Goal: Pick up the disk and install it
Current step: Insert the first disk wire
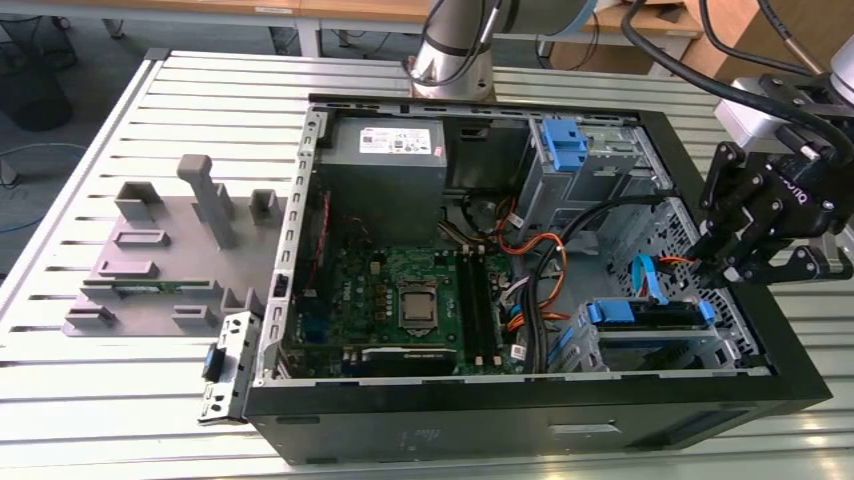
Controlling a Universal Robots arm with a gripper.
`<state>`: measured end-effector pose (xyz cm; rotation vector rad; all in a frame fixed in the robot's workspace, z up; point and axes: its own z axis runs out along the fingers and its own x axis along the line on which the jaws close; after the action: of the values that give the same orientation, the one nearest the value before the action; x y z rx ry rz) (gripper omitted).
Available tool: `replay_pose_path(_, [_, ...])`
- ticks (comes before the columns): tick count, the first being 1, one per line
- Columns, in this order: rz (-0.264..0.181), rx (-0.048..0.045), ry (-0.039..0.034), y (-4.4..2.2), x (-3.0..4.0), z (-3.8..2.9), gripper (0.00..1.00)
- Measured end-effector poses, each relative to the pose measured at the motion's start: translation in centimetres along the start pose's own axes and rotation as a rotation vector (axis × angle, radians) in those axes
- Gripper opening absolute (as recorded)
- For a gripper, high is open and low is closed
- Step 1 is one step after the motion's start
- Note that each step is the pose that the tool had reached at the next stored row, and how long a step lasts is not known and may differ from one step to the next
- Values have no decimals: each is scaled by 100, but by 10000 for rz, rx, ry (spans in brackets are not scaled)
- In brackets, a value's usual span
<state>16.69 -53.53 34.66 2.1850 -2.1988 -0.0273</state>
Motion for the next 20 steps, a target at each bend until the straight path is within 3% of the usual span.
replay_pose_path(9, [1,0,-1,-2,0,1,36])
replay_pose_path(12, [1,0,0,-3,0,0,29])
replay_pose_path(14, [1,0,-1,-3,0,1,17])
replay_pose_path(20, [1,0,-1,-4,0,1,16])
